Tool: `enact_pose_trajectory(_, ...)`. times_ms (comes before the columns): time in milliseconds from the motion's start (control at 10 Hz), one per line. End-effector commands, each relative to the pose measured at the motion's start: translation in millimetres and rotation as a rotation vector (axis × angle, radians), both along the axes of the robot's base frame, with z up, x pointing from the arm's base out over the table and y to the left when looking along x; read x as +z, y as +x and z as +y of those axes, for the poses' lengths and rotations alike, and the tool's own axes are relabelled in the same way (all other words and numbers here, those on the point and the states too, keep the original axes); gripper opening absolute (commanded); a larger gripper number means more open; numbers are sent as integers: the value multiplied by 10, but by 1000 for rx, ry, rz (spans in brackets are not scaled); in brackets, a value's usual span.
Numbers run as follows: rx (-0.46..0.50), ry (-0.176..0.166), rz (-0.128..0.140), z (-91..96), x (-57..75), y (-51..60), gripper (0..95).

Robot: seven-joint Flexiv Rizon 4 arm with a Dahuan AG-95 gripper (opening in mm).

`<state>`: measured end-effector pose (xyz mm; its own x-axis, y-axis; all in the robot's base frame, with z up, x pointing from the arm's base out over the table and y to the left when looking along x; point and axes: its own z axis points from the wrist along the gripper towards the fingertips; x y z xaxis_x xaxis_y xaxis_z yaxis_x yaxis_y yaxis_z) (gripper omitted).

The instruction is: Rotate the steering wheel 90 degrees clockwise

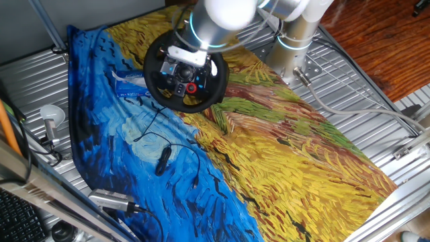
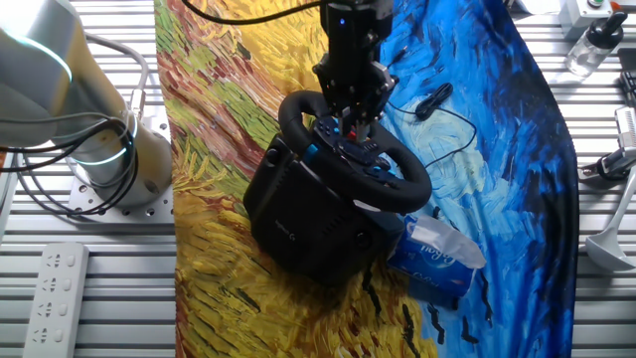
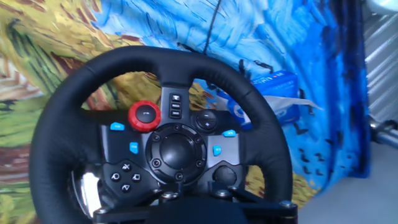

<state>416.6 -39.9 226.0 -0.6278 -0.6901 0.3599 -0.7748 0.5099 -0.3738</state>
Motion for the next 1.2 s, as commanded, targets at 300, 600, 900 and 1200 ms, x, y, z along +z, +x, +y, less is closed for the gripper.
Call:
enact_pose_trajectory(300, 49, 41, 14, -325, 13, 323, 380)
enact_pose_trajectory(600, 57, 57, 22, -445, 32, 512, 380)
enact_pose_trajectory(900, 61, 88, 25, -580, 9, 676, 380)
enact_pose_trajectory(1200, 53, 123, 22, -715, -77, 771, 380)
